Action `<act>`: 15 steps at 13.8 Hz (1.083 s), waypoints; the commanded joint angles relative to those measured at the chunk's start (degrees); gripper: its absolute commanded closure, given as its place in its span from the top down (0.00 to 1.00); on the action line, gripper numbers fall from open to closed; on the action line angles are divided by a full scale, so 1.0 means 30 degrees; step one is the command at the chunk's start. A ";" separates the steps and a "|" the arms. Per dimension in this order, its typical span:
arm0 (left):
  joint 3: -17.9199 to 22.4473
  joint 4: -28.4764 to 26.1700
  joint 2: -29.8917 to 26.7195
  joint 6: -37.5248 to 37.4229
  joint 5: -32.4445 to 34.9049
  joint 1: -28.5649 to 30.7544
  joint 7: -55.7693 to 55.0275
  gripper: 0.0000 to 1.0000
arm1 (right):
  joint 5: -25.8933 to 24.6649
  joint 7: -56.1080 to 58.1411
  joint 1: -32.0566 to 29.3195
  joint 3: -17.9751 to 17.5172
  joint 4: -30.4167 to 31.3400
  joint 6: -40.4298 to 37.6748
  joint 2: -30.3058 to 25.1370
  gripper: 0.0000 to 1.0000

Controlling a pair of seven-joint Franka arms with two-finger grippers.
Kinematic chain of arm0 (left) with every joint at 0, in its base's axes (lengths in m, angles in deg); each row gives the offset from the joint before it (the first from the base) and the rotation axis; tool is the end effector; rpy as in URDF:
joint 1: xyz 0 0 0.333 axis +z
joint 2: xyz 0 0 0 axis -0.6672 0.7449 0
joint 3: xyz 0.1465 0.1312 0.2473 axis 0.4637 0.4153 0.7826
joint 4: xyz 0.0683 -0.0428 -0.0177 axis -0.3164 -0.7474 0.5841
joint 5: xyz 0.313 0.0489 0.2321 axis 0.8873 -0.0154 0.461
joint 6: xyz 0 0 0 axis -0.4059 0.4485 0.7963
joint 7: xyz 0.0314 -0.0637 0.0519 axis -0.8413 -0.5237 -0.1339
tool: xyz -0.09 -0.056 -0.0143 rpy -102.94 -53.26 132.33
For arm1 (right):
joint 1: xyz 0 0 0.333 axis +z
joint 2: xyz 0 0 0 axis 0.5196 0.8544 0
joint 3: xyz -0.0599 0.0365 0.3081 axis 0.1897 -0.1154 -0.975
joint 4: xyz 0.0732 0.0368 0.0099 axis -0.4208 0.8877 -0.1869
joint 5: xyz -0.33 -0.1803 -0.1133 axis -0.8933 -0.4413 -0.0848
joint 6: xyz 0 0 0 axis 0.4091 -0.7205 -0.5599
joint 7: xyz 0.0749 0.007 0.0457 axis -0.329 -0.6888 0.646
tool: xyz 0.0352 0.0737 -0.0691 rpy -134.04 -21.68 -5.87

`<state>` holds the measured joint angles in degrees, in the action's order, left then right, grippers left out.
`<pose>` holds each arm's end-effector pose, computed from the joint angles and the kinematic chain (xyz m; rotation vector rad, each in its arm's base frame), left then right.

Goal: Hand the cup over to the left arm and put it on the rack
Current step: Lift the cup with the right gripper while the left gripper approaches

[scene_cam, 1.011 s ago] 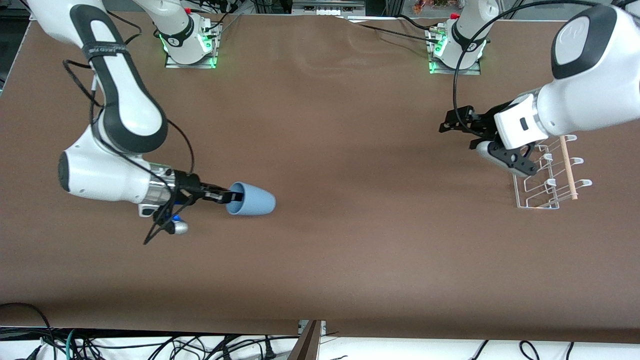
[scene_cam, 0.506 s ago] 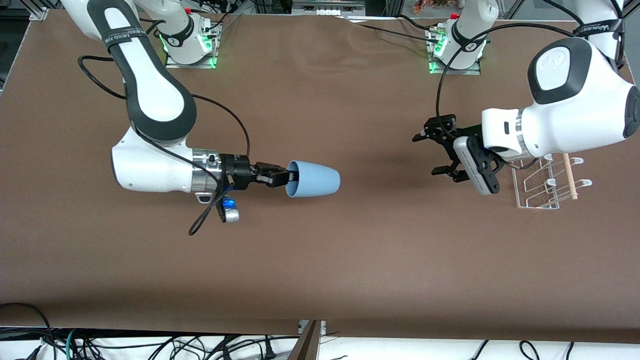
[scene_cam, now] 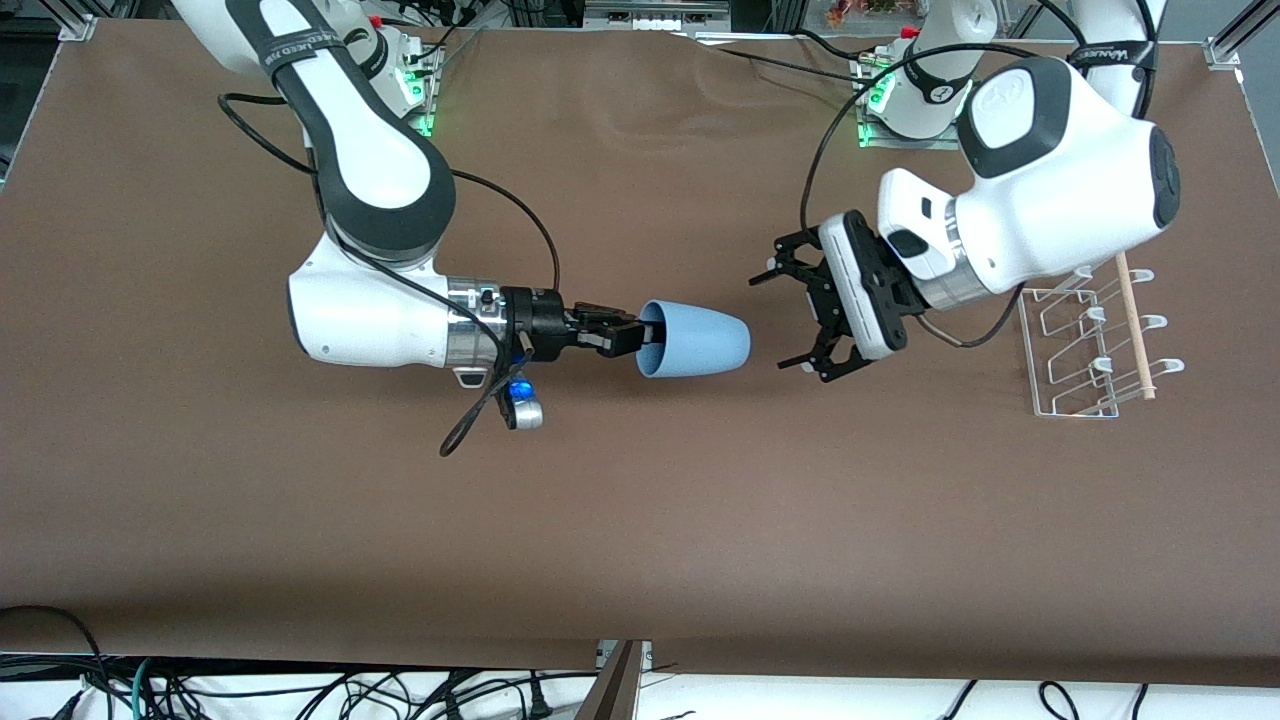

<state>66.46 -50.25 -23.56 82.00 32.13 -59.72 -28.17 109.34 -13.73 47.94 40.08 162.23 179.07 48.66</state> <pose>0.6114 -0.2700 0.5268 2.0952 -1.3448 0.5933 0.6385 0.4042 0.4449 -1.9235 0.5133 0.4863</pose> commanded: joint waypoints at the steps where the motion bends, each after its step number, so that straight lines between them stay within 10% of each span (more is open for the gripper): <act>1: 0.0199 0.0939 0.0468 0.0430 -0.0555 -0.0545 0.1586 1.00 | 0.0408 -0.0729 0.0431 -0.0021 -0.1351 0.0214 0.0710 0.00; 8: 0.0199 0.0939 0.1551 0.2799 -0.0935 -0.1454 0.3081 0.92 | 0.0408 -0.1258 0.0461 -0.0021 -0.1734 0.0214 0.0857 0.00; 9: 0.0199 0.0939 0.1755 0.3093 -0.0907 -0.1543 0.3110 0.85 | 0.0408 -0.1258 0.0461 -0.0021 -0.1705 0.0214 0.0857 0.00; 12: 0.0199 0.0998 0.1786 0.3096 -0.0936 -0.1544 0.3081 0.19 | 0.0408 -0.1258 0.0461 -0.0021 -0.1705 0.0214 0.0857 0.00; 14: 0.0199 0.0998 0.1728 0.3067 -0.0936 -0.1485 0.3052 0.00 | 0.0408 -0.1228 0.0461 -0.0021 -0.1705 0.0214 0.0857 0.00; 15: 0.0199 0.0998 0.1699 0.3038 -0.0936 -0.1456 0.3052 0.00 | 0.0408 -0.1228 0.0461 -0.0021 -0.1705 0.0214 0.0857 0.22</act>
<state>66.53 -48.81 -19.02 91.30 31.36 -63.73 -19.95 109.56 -16.94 48.85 40.17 159.35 179.46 49.98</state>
